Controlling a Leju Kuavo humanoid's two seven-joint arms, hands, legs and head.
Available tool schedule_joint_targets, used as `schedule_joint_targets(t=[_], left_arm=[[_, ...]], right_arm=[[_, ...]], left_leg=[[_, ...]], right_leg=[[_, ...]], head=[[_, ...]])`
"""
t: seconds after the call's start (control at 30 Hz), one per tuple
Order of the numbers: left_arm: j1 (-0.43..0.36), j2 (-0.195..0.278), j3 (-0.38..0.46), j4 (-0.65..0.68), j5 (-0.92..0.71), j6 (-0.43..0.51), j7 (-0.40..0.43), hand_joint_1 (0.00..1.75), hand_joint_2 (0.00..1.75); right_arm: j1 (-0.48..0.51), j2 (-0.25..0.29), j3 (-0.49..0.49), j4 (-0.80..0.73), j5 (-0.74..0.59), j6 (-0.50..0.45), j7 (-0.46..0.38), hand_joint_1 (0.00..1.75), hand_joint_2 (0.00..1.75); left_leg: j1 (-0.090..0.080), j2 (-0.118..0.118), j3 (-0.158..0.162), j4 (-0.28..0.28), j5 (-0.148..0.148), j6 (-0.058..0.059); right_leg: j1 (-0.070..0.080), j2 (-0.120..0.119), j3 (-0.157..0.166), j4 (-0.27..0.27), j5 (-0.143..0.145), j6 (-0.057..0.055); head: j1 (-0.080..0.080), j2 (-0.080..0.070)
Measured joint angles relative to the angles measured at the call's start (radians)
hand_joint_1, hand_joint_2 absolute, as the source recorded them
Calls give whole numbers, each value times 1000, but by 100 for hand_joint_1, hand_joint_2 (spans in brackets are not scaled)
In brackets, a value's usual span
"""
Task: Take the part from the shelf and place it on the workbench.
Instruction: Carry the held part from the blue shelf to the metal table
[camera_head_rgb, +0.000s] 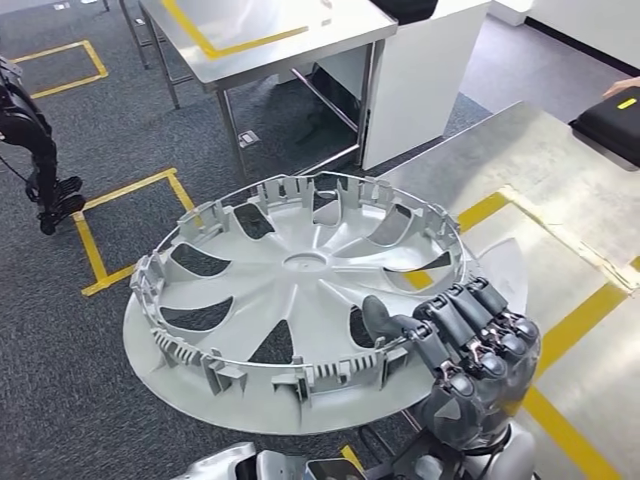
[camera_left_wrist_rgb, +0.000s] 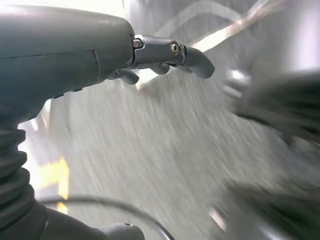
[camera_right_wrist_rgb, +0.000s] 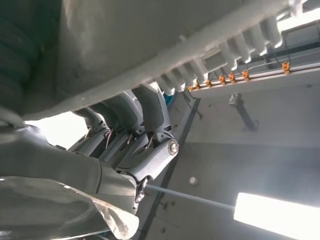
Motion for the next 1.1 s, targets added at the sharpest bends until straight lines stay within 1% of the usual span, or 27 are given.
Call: schedule_joint_targets(t=[0.03,0.07,0.13,0.17,0.23,0.27,0.3,0.33,0.37,0.4,0.43,0.5,0.53,0.57,0.63,0.67,0.73,0.77,0.8,0.83,0.87,0.9,0.93,1.0,1.03,1.07,1.1], left_arm=[[-4,-2,-3,-12,-28,38,-32,0,175],[-6,-2,-4,-21,-30,88,-76,0,175],[8,11,15,-13,81,213,-146,0,175],[28,29,46,6,198,269,-136,0,175],[104,83,174,53,498,371,-6,0,175],[160,109,260,81,645,425,81,0,175],[228,130,353,114,768,488,163,0,175],[293,146,452,151,873,565,227,0,175],[341,147,540,187,941,633,276,0,175],[371,142,620,221,985,687,320,0,175],[383,132,688,248,1007,726,359,0,175],[386,108,774,291,1009,743,425,0,175],[385,102,805,304,1009,744,446,0,175],[384,96,831,313,1009,743,464,0,175],[377,88,873,322,1010,737,497,0,175],[375,85,890,325,1014,736,510,0,175],[372,81,919,333,1028,737,521,0,175],[372,80,932,338,1037,739,519,0,175],[373,80,943,343,1047,742,516,0,175],[373,79,954,347,1057,743,514,0,175],[373,77,965,350,1068,744,514,0,175],[373,76,976,352,1078,745,516,0,175],[372,74,986,355,1087,745,519,0,175],[372,72,1002,359,1095,745,525,0,175],[372,72,1008,361,1097,745,527,0,175],[371,72,1014,364,1098,745,528,0,175],[371,71,1019,365,1100,745,530,0,175]], right_arm=[[-4,-2,3,3,-1,0,-5,175,175],[-5,-4,1,6,-1,0,-19,175,175],[15,7,-35,2,-1,0,-87,175,175],[37,22,-72,-8,-2,0,-136,175,175],[90,68,-167,-42,-3,-1,-230,175,175],[115,92,-213,-62,-4,-1,-265,175,175],[141,113,-254,-83,-4,-1,-292,175,175],[171,132,-292,-110,-4,-1,-308,175,175],[201,149,-325,-138,-4,-1,-316,175,175],[227,164,-356,-167,-4,-2,-319,175,175],[248,177,-385,-193,-3,-2,-318,175,175],[275,197,-425,-231,-3,-2,-315,175,175],[284,204,-439,-245,-3,-2,-315,175,175],[291,210,-451,-257,-3,-2,-314,175,175],[298,221,-472,-274,-3,-2,-313,175,175],[301,224,-482,-281,-3,-2,-313,175,175],[306,230,-498,-293,-4,-2,-312,175,175],[308,231,-503,-297,-4,-2,-313,175,175],[309,232,-509,-300,-4,-2,-313,175,175],[311,233,-513,-302,-4,-2,-312,175,175],[313,234,-518,-304,-4,-2,-312,175,175],[315,234,-523,-308,-4,-2,-312,175,175],[316,234,-527,-312,-4,-2,-311,175,175],[315,235,-534,-319,-4,-2,-310,175,175],[315,235,-537,-322,-4,-2,-310,175,175],[315,236,-540,-324,-4,-2,-309,175,175],[316,237,-542,-326,-4,-2,-309,175,175]], left_leg=[[-3,8,1,2,-3,-5],[-5,15,2,3,-5,-10],[-3,29,7,4,-11,-21],[1,20,7,12,-21,-27],[8,-21,-14,78,-68,-39],[10,-46,-40,142,-102,-41],[10,-59,-70,213,-133,-42],[10,-68,-95,267,-152,-42],[9,-72,-106,289,-151,-40],[8,-75,-99,271,-129,-35],[7,-82,-74,216,-92,-29],[6,-115,-11,83,-31,-16],[6,-130,12,37,-21,-13],[5,-141,23,14,-24,-11],[4,-130,34,-2,-27,-8],[5,-122,40,-10,-25,-4],[9,-97,53,-27,-19,4],[9,-84,56,-30,-19,6],[9,-70,58,-31,-20,8],[9,-57,59,-30,-22,8],[9,-44,60,-30,-24,7],[9,-32,63,-30,-27,5],[10,-22,67,-29,-32,3],[8,-4,78,-26,-43,-8],[5,3,82,-24,-48,-13],[2,10,86,-22,-52,-18],[-1,18,89,-22,-55,-22]], right_leg=[[3,-12,22,-38,7,-5],[6,-15,30,-52,5,-11],[8,7,32,-53,6,-25],[7,17,34,-55,7,-31],[6,40,41,-58,7,-46],[6,54,43,-58,5,-53],[6,72,46,-58,3,-59],[7,90,50,-57,-1,-62],[8,105,52,-57,-4,-63],[9,116,55,-56,-6,-62],[10,124,58,-55,-8,-61],[11,139,61,-54,-12,-57],[10,147,60,-53,-12,-54],[8,154,58,-52,-12,-49],[5,166,56,-55,-11,-36],[5,157,53,-52,-16,-31],[8,111,27,1,-52,-21],[8,83,0,58,-82,-16],[5,68,-34,126,-112,-11],[2,62,-63,185,-132,-6],[-1,58,-78,214,-134,-1],[-5,54,-73,205,-117,3],[-8,46,-46,154,-83,6],[-9,3,32,15,-29,10],[-7,-14,60,-32,-18,5],[-4,-26,73,-52,-20,-1],[-2,-23,76,-52,-24,-10]], head=[[0,0],[-1,0],[-1,0],[-2,0],[-4,0],[-7,0],[-9,0],[-13,0],[-15,0],[-17,0],[-18,0],[-18,0],[-18,0],[-18,0],[-18,0],[-18,0],[-14,0],[-12,0],[-10,0],[-10,0],[-11,0],[-10,0],[-10,0],[-10,0],[-10,0],[-9,0],[-9,0]])
